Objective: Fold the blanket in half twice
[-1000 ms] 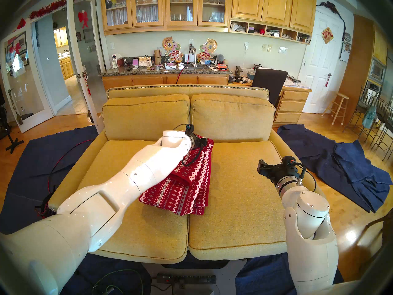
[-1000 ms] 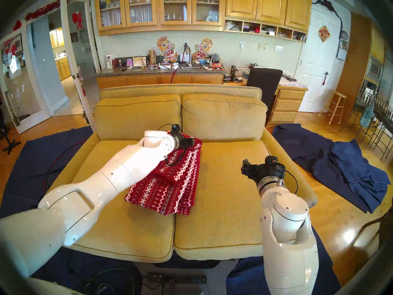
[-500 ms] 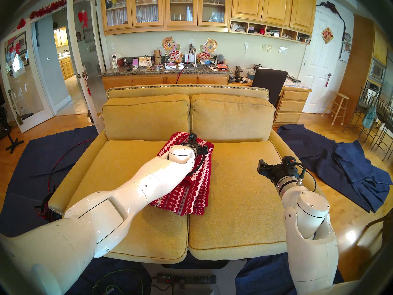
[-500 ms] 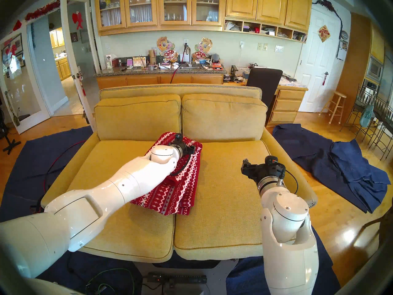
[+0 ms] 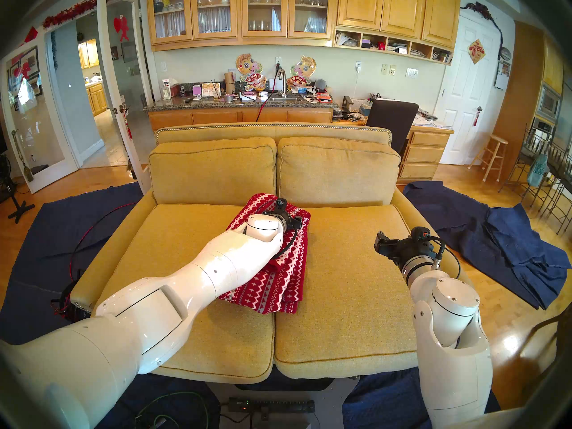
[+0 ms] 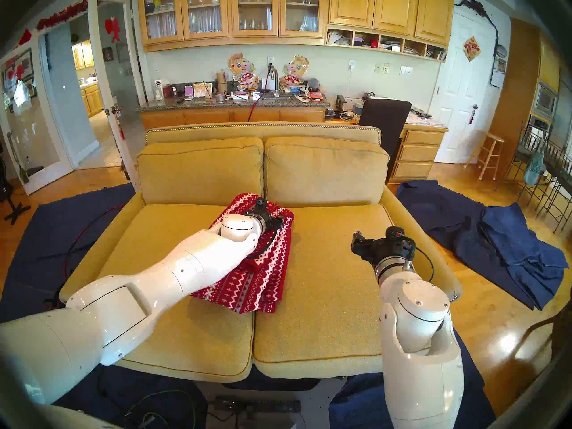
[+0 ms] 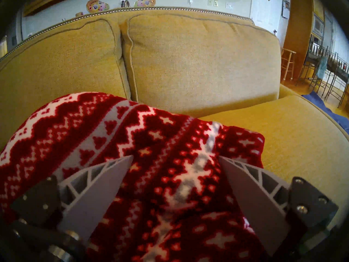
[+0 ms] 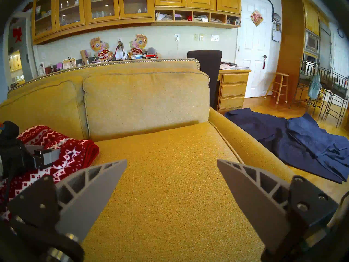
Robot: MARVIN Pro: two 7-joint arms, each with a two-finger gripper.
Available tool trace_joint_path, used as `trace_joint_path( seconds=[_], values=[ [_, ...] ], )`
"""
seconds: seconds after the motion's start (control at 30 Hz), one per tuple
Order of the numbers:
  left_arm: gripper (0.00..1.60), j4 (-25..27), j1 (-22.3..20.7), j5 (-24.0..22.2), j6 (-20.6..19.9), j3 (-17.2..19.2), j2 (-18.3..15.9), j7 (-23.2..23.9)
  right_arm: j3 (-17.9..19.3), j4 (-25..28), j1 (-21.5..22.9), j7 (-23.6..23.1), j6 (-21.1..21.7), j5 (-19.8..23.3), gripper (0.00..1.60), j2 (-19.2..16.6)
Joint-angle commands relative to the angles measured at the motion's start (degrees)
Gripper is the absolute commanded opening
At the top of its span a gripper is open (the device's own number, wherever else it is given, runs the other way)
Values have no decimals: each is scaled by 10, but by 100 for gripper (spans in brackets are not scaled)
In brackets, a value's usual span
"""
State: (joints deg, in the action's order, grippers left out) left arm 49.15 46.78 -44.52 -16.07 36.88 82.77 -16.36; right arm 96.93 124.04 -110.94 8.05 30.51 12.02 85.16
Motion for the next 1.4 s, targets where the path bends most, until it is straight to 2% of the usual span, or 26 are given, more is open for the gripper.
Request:
trace_joint_path(
  seconds=[0.0,0.1,0.17,0.27,0.7,1.07,1.37],
  values=[
    [160,-48,19,2,-30,-15,0,-11,-1,19,10,0,-5,1,160,1],
    [160,-47,18,-2,-34,-11,1,-15,-1,19,10,0,-5,1,160,1],
    [160,-27,19,-9,-41,-3,-8,-15,-1,20,10,0,-4,1,160,1],
    [160,49,24,-27,-58,18,-42,-18,-1,20,10,0,-4,1,160,1],
    [160,167,-24,-43,-39,79,-85,-7,-1,15,10,-1,-5,0,160,0],
    [160,261,2,-81,-63,114,-142,26,-1,16,10,-1,-5,0,160,0],
    [160,317,24,-78,-86,112,-205,56,-1,15,11,-1,-5,0,160,0]
  ],
)
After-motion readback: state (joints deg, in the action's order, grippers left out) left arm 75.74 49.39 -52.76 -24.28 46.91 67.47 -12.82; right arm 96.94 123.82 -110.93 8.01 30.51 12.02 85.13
